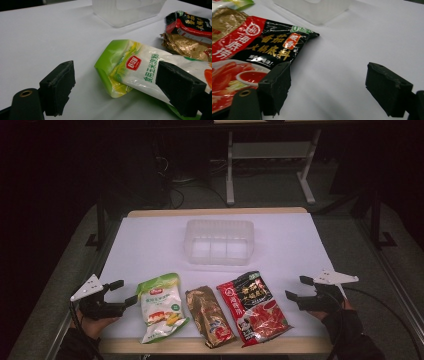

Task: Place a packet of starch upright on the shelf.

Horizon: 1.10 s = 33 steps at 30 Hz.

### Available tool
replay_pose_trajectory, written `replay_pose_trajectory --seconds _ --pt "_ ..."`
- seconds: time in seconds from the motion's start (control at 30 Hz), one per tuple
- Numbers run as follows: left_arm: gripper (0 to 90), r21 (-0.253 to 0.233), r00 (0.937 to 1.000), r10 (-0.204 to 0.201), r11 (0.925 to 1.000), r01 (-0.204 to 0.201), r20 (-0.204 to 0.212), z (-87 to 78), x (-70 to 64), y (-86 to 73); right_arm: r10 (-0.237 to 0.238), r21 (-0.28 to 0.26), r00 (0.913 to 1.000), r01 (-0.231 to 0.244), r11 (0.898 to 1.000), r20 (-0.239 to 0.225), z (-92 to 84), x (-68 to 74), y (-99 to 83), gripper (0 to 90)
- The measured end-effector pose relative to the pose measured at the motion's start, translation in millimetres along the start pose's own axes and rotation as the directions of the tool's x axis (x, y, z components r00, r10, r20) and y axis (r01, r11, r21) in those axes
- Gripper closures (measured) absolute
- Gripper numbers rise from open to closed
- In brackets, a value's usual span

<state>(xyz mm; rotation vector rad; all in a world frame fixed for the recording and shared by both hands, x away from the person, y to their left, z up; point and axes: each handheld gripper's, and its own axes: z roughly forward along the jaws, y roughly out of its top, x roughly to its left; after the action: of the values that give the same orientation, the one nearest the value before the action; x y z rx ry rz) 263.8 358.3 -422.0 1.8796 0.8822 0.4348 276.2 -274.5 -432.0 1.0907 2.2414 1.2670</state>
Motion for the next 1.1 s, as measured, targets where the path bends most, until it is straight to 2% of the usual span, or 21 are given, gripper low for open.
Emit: replay_pose_trajectory --seconds 0.07,0.1,0.17,0.27,0.33,0.43,0.5,0.53,0.57,0.6,0.67,0.73,0.8,0.83,0.87,0.93,0.97,1.0,1.03,1.1 --pt "15.9 -0.003 1.0 0.004 1.0 -0.004 0.006 -0.5 -0.2 0.0 0.005 -0.004 1.0 -0.005 1.0 0.003 -0.3 0.5 0.0 17.2" --pt "15.9 -0.014 0.9999 0.006 0.9999 -0.006 0.011 -0.9 -1.1 -0.1 0.004 -0.007 0.9999 -0.004 1.0 -0.014 -0.8 1.2 1.1 22.3" --pt "15.9 -0.013 0.9999 0.01 0.9999 -0.01 0.014 -0.9 -1.3 -0.5 0.0 -0.008 0.9998 0.0 1.0 -0.022 -1.0 2.3 1.6 22.6" --pt "15.8 -0.003 0.9996 0.015 0.9999 -0.015 0.022 -0.5 -1.0 -2.8 -0.008 -0.007 0.9998 0.008 1.0 -0.019 0.6 5.5 3.8 19.9" --pt "15.9 -0.013 0.999 -0.005 0.9999 0.006 0.043 -1.5 -0.9 -3.6 -0.023 0.006 0.9993 0.023 1.0 -0.031 4.3 7.9 4.9 19.2" --pt "15.9 0.008 0.9981 -0.01 0.9999 0.01 0.061 -0.7 -2.0 -4.6 -0.034 0.032 0.9989 0.035 0.999 -0.033 8.3 10.2 4.6 19.6" --pt "15.9 0.048 0.9925 -0.047 0.998 0.042 0.113 3.1 -2.3 -7.6 -0.04 0.032 0.9987 0.041 0.999 -0.033 10.6 9.7 5.4 20.0" --pt "15.9 0.07 0.9921 -0.049 0.9967 0.041 0.115 4.4 -2.4 -8.3 -0.038 0.034 0.9987 0.039 0.999 -0.034 11.4 9.2 5.7 20.2" --pt "15.8 0.07 0.9921 -0.049 0.9967 0.041 0.115 4.4 -2.4 -8.3 -0.038 0.034 0.9987 0.039 0.999 -0.034 11.4 9.2 5.7 20.2" --pt "15.9 0.09 0.9865 -0.092 0.9927 0.081 0.135 6.4 -1.1 -10.9 -0.035 0.042 0.9985 0.037 0.998 -0.042 14.7 8.2 6.0 20.5" --pt "15.9 0.122 0.9819 -0.118 0.9875 0.1 0.149 8.9 0.3 -13.6 -0.041 0.053 0.9982 0.043 0.998 -0.045 17.2 8.6 6.2 20.8" --pt "15.8 0.151 0.9731 -0.157 0.9797 0.132 0.168 13.1 1.8 -16.3 -0.048 0.058 0.9976 0.051 0.997 -0.049 19.4 9.7 6.7 21.1" --pt "15.7 0.151 0.9664 -0.185 0.9758 0.159 0.178 14.8 2.2 -17.4 -0.059 0.062 0.9969 0.062 0.996 -0.052 20.6 10.6 7.5 21.5" --pt "15.7 0.151 0.9664 -0.185 0.9758 0.159 0.178 14.8 2.2 -17.4 -0.059 0.062 0.9969 0.062 0.996 -0.052 20.6 10.6 7.5 21.5" --pt "15.7 0.148 0.9587 -0.213 0.9712 0.187 0.188 16.4 3.1 -17.9 -0.06 0.062 0.9966 0.064 0.996 -0.056 21.5 11.8 7.9 21.5" --pt "15.6 0.152 0.9478 -0.245 0.9643 0.217 0.204 18.8 4.6 -18.4 -0.061 0.067 0.9965 0.065 0.996 -0.058 21.7 12.1 7.7 21.8" --pt "14.9 0.159 0.9438 -0.26 0.96 0.23 0.204 19.6 5.4 -18.4 -0.062 0.069 0.9964 0.066 0.995 -0.058 21.9 12.1 7.4 21.9" --pt "14.3 0.159 0.9438 -0.26 0.96 0.23 0.204 19.6 5.4 -18.4 -0.065 0.071 0.9963 0.069 0.995 -0.057 22.1 12.1 7.2 21.9" --pt "14.3 0.151 0.934 -0.285 0.9548 0.256 0.216 20.4 6.9 -18.9 -0.067 0.073 0.9962 0.071 0.995 -0.055 22.1 12.0 7.0 21.9" --pt "14.2 0.155 0.9296 -0.298 0.9507 0.268 0.217 22.4 7.1 -18.6 -0.063 0.075 0.9965 0.067 0.995 -0.056 21.9 11.5 6.5 22.2"
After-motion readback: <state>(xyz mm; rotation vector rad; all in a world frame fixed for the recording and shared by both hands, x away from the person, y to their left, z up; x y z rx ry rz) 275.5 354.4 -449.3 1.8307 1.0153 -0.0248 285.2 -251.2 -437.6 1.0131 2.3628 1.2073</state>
